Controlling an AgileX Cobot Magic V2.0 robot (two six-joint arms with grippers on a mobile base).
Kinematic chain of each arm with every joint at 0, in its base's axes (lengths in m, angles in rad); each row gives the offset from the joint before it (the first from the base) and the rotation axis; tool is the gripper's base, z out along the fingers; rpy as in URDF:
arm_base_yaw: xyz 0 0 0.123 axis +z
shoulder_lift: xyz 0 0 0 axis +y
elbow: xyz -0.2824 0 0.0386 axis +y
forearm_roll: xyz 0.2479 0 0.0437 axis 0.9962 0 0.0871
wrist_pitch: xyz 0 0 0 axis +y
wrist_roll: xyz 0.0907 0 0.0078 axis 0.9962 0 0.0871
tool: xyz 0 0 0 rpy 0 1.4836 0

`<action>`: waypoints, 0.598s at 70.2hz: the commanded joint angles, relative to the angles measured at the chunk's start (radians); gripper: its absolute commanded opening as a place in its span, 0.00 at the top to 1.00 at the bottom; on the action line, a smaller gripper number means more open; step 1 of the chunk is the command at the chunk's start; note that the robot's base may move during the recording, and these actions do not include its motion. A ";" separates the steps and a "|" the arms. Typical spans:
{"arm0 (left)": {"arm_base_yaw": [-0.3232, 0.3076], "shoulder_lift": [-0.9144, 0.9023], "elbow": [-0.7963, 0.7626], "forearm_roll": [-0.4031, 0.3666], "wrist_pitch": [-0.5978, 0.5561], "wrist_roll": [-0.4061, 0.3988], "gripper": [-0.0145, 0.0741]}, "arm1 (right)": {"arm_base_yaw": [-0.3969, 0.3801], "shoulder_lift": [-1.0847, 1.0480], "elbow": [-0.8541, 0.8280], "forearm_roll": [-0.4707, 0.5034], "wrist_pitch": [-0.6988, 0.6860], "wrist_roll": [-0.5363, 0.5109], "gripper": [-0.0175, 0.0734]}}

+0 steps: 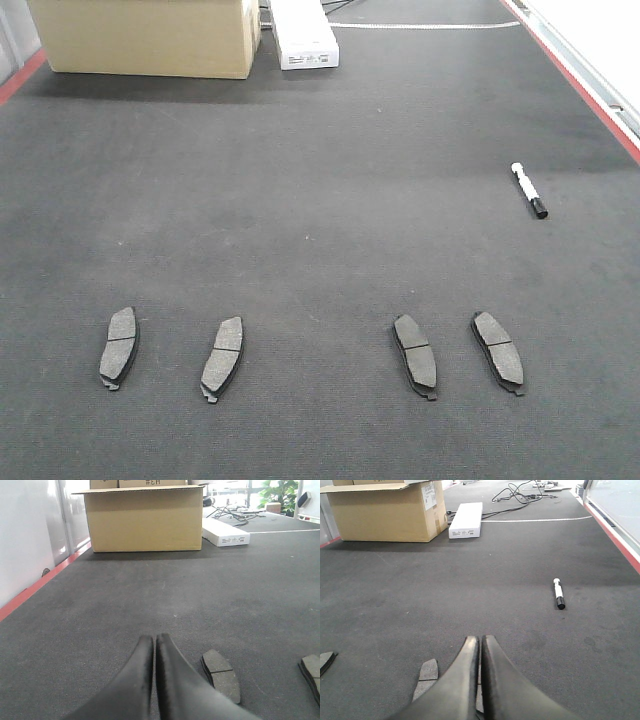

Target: Move and align brake pads A on conveyor

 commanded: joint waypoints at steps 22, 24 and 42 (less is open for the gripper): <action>-0.002 -0.017 -0.010 -0.001 -0.072 -0.006 0.85 | -0.020 0.014 -0.025 -0.068 -0.091 -0.007 0.82; -0.002 -0.017 -0.010 -0.001 -0.072 -0.006 0.85 | -0.038 0.021 -0.025 -0.056 -0.113 -0.005 0.82; -0.002 -0.017 -0.010 -0.001 -0.072 -0.006 0.85 | -0.310 0.048 -0.025 0.307 -0.263 -0.366 0.82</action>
